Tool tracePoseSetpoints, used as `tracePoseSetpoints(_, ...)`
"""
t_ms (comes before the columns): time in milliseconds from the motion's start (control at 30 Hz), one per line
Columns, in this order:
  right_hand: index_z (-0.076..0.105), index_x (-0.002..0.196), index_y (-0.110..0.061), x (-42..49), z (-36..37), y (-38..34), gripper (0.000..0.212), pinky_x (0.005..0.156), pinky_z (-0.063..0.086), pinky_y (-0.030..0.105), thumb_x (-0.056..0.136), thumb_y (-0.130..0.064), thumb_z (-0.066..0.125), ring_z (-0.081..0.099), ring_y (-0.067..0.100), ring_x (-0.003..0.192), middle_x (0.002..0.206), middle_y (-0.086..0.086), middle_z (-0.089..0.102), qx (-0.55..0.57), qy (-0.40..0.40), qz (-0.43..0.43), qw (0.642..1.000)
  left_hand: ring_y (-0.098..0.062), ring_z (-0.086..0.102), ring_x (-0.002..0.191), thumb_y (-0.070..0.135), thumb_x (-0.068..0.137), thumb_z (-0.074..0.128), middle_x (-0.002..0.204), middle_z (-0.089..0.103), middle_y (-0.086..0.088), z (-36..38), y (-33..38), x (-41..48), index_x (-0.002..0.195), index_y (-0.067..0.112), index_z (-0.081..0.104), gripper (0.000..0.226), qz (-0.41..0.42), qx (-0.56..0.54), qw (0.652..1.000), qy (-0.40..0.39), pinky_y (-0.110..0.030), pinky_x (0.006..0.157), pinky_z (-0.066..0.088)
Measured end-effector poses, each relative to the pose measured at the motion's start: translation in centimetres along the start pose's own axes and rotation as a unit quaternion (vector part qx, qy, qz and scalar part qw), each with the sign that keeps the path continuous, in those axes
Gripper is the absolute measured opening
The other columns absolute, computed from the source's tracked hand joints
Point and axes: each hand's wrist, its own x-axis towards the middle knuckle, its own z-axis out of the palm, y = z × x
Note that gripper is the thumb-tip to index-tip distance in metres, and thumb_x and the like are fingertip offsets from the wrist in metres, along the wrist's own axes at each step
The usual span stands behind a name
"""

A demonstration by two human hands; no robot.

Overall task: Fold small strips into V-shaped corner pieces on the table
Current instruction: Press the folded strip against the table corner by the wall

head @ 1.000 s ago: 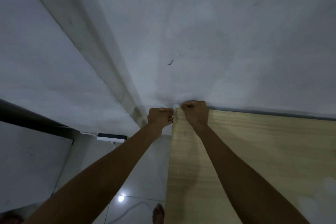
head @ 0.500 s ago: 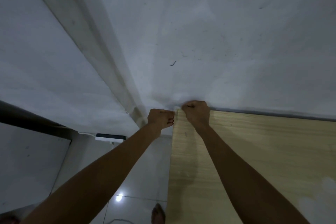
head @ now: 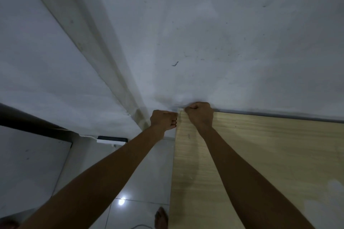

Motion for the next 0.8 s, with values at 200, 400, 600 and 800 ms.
tracePoseSetpoints(200, 0.073, 0.067, -0.008, -0.04, 0.0, 0.14, 0.011, 0.064, 0.045, 0.022, 0.074, -0.015, 0.069, 0.066, 0.017, 0.068, 0.069, 0.007, 0.072, 0.009, 0.008, 0.003, 1.0, -0.035, 0.066, 0.074, -0.009, 0.078, 0.063, 0.077, 0.068, -0.022, 0.0, -0.04, 0.33, 0.066, -0.002, 0.064, 0.014, -0.008, -0.013, 1.0, -0.01, -0.043, 0.076, 0.058)
tracePoseSetpoints(400, 0.062, 0.054, -0.013, -0.1, -0.02, 0.26, 0.021, 0.061, 0.041, 0.022, 0.071, -0.018, 0.074, 0.057, 0.013, 0.058, 0.055, -0.002, 0.059, 0.038, 0.016, 0.031, 0.999, -0.024, 0.056, 0.058, -0.009, 0.082, 0.059, 0.069, 0.06, -0.015, 0.47, 0.29, -0.02, 0.065, 0.001, 0.058, 0.02, -0.018, -0.002, 1.0, -0.011, -0.026, 0.05, 0.053)
tracePoseSetpoints(600, 0.051, 0.045, -0.016, -0.23, 0.14, 0.53, 0.038, 0.061, 0.04, 0.022, 0.073, -0.03, 0.071, 0.053, 0.011, 0.052, 0.049, -0.004, 0.054, 0.015, 0.023, 0.019, 0.999, -0.024, 0.062, 0.067, 0.009, 0.084, 0.062, 0.078, 0.065, -0.015, 0.08, 0.28, -0.28, 0.077, -0.001, 0.061, 0.013, -0.037, -0.022, 0.998, -0.047, -0.033, 0.064, 0.058)
tracePoseSetpoints(800, 0.049, 0.045, -0.021, -0.09, 0.5, 0.42, 0.043, 0.052, 0.035, 0.019, 0.066, -0.039, 0.081, 0.053, 0.007, 0.05, 0.049, -0.008, 0.053, 0.032, 0.025, 0.034, 0.999, -0.023, 0.068, 0.064, 0.017, 0.081, 0.072, 0.077, 0.071, -0.014, 0.28, -0.15, 0.46, 0.075, 0.001, 0.067, 0.018, -0.028, -0.008, 0.999, -0.042, -0.031, 0.056, 0.059)
